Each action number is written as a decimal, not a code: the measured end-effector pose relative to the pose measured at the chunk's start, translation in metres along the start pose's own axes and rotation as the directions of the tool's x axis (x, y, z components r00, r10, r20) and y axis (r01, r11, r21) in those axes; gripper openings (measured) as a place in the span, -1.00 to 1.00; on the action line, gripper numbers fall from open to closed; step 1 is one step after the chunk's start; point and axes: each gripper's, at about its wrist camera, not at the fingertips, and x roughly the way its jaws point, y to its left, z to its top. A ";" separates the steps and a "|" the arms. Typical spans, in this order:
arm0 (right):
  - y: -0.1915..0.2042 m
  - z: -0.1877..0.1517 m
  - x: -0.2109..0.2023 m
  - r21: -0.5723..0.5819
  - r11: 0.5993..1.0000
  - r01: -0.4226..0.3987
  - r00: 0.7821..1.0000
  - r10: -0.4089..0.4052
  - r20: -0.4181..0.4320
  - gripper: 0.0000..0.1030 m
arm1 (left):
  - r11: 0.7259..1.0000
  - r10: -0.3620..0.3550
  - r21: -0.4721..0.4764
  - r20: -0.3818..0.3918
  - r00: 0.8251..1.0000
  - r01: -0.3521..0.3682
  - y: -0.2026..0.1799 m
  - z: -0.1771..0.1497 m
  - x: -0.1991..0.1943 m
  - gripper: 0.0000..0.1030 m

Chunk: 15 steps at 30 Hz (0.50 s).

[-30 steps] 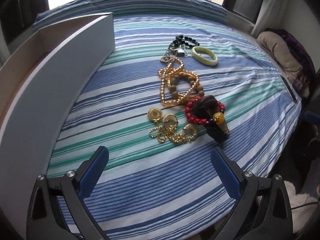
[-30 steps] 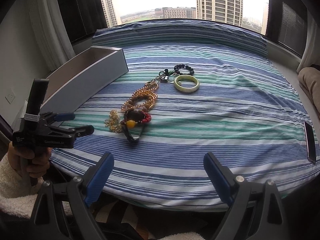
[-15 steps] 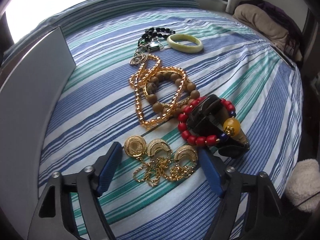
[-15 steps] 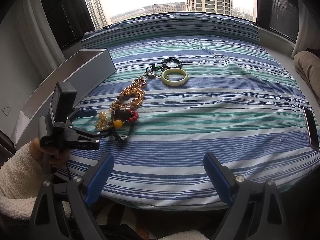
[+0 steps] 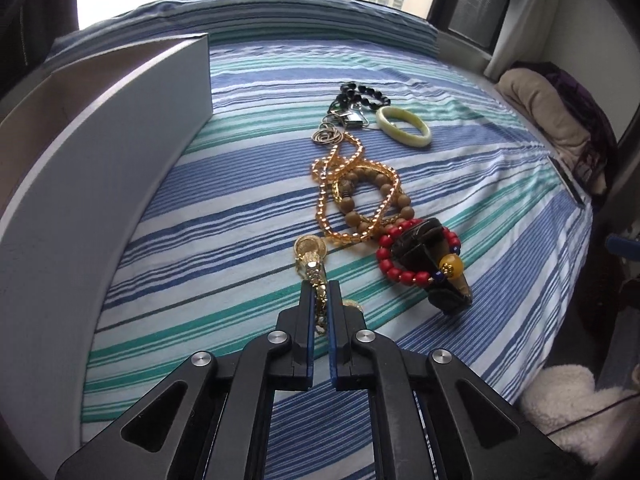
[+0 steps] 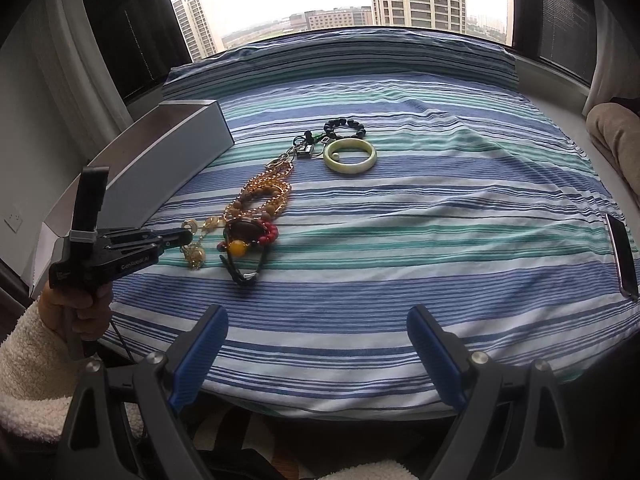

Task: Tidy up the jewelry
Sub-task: 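Lower the left tool onto the gold earrings and close it, then grasp the red bead bracelet with the right tool while the left tool lifts the earrings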

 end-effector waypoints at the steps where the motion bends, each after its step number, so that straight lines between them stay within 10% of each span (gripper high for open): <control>1: 0.001 0.000 0.000 -0.003 1.000 0.000 1.000 0.000 -0.001 0.80 | 1.000 -0.004 -0.022 0.009 1.000 0.004 0.003 0.000 -0.006 -0.94; 12: 0.026 0.040 0.045 -0.145 0.972 -0.186 0.982 0.176 -0.073 0.79 | 0.986 0.020 -0.166 0.081 0.996 -0.007 0.019 -0.009 -0.055 -0.94; 15: 0.034 0.047 0.075 -0.087 0.947 -0.308 0.944 0.294 -0.149 0.42 | 0.983 0.039 -0.182 0.071 0.997 -0.025 0.019 -0.015 -0.057 -0.94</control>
